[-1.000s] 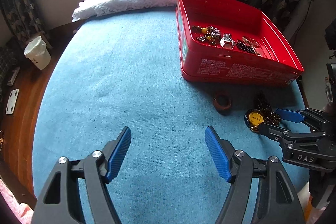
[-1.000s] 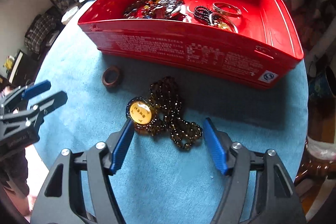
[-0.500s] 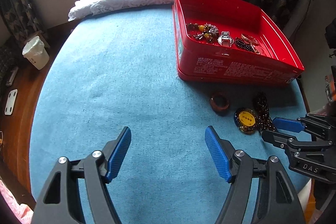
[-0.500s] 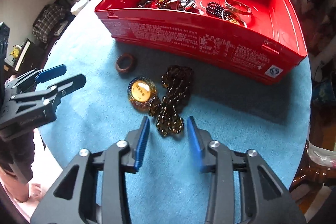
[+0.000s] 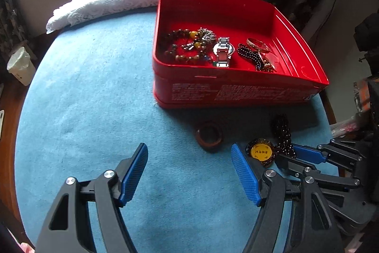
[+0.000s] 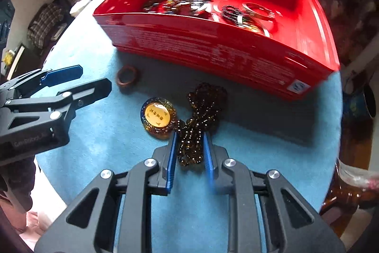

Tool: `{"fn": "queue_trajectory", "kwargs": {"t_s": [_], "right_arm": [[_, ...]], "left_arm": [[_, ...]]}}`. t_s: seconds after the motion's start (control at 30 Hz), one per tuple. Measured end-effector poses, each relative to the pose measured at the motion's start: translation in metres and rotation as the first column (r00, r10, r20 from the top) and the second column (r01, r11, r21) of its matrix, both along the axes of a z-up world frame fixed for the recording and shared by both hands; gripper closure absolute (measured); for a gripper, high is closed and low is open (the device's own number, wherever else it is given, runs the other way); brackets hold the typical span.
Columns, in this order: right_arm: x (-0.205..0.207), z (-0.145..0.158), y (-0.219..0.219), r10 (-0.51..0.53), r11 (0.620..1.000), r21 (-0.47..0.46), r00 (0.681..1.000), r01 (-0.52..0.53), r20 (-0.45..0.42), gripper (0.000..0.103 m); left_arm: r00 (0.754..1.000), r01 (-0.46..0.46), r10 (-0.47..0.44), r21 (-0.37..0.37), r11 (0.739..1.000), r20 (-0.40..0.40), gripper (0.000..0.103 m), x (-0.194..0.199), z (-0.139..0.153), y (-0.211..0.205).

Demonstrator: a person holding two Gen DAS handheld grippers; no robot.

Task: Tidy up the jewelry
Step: 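Close the right tool on the bead chain while the left tool grasps the wooden ring, then carry the pendant chain and wooden ring into the red tin and open both tools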

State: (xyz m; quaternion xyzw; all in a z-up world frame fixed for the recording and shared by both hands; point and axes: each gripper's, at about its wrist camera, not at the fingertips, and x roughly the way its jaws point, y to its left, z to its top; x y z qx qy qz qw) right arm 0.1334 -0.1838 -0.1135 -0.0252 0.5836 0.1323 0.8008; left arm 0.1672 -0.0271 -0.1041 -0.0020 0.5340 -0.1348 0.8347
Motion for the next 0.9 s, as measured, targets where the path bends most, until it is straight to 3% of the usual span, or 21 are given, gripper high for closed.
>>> {"fn": "queue_trajectory", "kwargs": {"t_s": [0.17,0.2,0.27,0.4,0.47,0.9], "right_arm": [[-0.005,0.003,-0.021,-0.045,0.999,0.012,0.999,0.045,-0.009,0.083],[-0.007,0.004,-0.025,-0.052,0.999,0.017,0.999,0.052,-0.01,0.083],[-0.008,0.007,-0.028,-0.06,0.998,0.027,0.998,0.06,-0.01,0.083],[-0.009,0.01,-0.031,-0.067,0.997,0.046,0.998,0.067,-0.002,0.083],[-0.012,0.011,-0.034,-0.069,0.996,0.051,0.998,0.069,0.001,0.083],[-0.011,0.02,-0.035,-0.087,0.994,0.072,0.996,0.086,0.01,0.084]], "left_arm": [[0.999,0.038,-0.038,0.015,0.999,-0.007,0.034,0.006,-0.007,-0.02],[0.999,0.045,-0.044,0.009,0.999,-0.017,0.037,0.008,-0.01,-0.023],[0.998,0.055,-0.055,0.005,0.998,-0.044,0.054,0.01,-0.015,-0.028],[0.998,0.057,-0.056,0.038,0.998,-0.027,0.061,0.011,-0.017,-0.033],[0.999,0.05,-0.049,0.052,0.997,-0.018,0.074,0.012,-0.017,-0.031],[0.999,0.039,-0.039,0.005,0.999,0.006,0.074,-0.001,-0.004,-0.013]]}}
